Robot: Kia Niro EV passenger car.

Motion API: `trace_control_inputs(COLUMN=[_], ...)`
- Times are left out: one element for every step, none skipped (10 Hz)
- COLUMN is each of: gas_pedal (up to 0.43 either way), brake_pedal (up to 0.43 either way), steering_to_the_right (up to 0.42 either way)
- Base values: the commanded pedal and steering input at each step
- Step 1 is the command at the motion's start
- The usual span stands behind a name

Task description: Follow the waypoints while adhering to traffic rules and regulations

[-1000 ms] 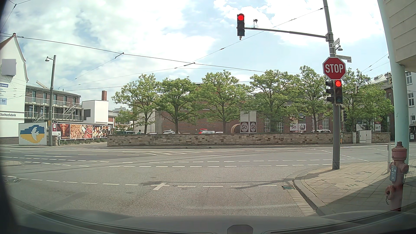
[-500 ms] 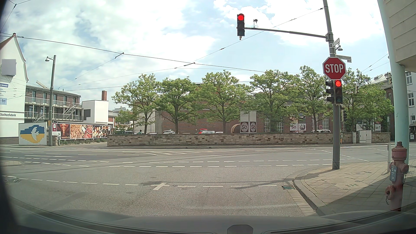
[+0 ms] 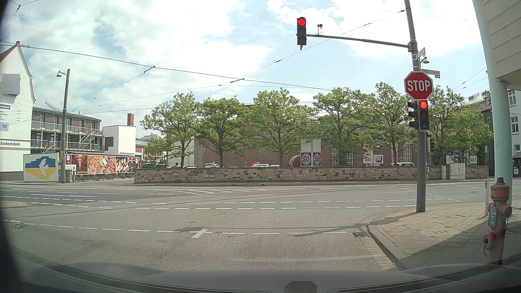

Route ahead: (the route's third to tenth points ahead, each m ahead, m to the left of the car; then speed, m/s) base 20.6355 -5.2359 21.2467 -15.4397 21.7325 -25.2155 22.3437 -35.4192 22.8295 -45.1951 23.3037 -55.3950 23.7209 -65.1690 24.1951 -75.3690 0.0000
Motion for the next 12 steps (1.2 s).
trace_control_inputs(gas_pedal=[0.000,0.000,0.000,0.000,0.000,0.000,0.000,0.000,0.000,0.000,0.000,0.000], brake_pedal=[0.323,0.323,0.323,0.323,0.323,0.323,0.323,0.323,0.323,0.317,0.323,0.323], steering_to_the_right=[0.036,0.036,0.036,0.036,0.035,0.035,0.035,0.036,0.036,0.036,0.035,0.036])
